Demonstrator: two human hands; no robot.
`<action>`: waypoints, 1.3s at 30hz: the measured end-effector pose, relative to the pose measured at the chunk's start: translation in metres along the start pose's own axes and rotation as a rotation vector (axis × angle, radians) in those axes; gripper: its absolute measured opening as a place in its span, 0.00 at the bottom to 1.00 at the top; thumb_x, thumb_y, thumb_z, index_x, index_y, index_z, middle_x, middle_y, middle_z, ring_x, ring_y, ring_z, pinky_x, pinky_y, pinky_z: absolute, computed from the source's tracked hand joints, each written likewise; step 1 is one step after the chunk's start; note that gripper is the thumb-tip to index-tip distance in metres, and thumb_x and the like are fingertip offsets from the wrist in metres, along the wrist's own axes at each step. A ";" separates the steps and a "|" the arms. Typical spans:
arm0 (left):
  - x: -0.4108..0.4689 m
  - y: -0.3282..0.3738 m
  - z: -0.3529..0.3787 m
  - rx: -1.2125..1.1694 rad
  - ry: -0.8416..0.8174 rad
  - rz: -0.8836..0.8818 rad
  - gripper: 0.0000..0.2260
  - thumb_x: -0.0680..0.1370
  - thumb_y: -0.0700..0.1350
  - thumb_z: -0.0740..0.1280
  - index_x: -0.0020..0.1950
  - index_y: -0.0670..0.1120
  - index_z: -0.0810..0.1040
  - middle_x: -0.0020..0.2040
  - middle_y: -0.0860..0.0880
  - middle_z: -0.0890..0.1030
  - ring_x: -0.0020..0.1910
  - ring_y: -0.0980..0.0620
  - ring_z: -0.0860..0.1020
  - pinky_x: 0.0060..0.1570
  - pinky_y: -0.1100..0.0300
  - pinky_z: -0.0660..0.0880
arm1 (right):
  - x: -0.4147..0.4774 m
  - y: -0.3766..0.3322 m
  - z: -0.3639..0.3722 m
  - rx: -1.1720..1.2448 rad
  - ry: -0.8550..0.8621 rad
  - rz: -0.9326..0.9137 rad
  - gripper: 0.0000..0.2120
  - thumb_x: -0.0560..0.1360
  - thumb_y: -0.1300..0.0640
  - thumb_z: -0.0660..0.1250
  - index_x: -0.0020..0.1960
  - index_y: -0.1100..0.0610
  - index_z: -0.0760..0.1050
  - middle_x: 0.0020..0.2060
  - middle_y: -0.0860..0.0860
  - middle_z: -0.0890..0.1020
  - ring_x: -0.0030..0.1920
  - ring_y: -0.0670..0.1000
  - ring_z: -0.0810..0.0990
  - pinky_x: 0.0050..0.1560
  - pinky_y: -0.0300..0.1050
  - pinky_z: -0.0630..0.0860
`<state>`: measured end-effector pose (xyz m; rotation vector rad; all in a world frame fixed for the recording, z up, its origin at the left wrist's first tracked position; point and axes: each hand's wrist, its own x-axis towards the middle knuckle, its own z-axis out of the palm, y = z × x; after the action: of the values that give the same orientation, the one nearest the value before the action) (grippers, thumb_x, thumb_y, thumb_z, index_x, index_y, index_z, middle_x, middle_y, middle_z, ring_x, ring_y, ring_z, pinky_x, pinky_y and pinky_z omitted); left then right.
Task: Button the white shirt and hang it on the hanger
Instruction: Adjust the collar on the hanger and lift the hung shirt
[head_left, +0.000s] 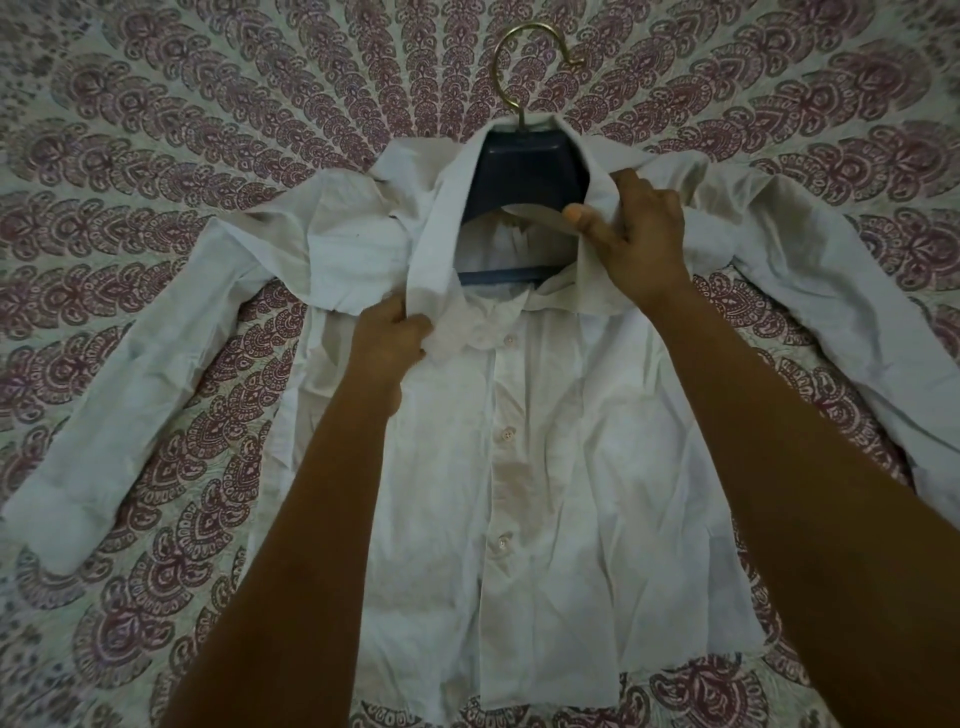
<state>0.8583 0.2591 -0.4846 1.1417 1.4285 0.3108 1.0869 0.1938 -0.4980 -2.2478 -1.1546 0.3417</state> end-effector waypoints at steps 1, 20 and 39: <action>-0.001 -0.003 0.000 -0.085 -0.011 -0.004 0.17 0.77 0.34 0.60 0.66 0.44 0.72 0.58 0.46 0.78 0.56 0.47 0.77 0.52 0.57 0.76 | 0.000 0.001 0.000 -0.002 0.005 -0.004 0.41 0.65 0.30 0.48 0.62 0.61 0.70 0.50 0.62 0.78 0.56 0.63 0.71 0.52 0.50 0.65; 0.006 0.014 0.002 -0.212 0.155 0.090 0.04 0.74 0.43 0.67 0.42 0.52 0.75 0.49 0.49 0.79 0.51 0.48 0.78 0.50 0.55 0.75 | 0.001 0.004 0.006 0.011 0.031 -0.017 0.40 0.66 0.30 0.50 0.58 0.64 0.71 0.47 0.64 0.78 0.52 0.63 0.73 0.53 0.50 0.65; -0.024 0.048 -0.022 0.497 0.335 0.765 0.09 0.71 0.37 0.67 0.50 0.44 0.75 0.49 0.46 0.76 0.41 0.58 0.74 0.42 0.71 0.69 | -0.018 -0.006 -0.032 0.246 0.104 -0.064 0.32 0.67 0.33 0.57 0.54 0.60 0.74 0.41 0.50 0.74 0.51 0.57 0.73 0.54 0.49 0.63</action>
<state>0.8561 0.2731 -0.4289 2.1178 1.3308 0.7332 1.0875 0.1696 -0.4693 -1.9866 -1.0665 0.3189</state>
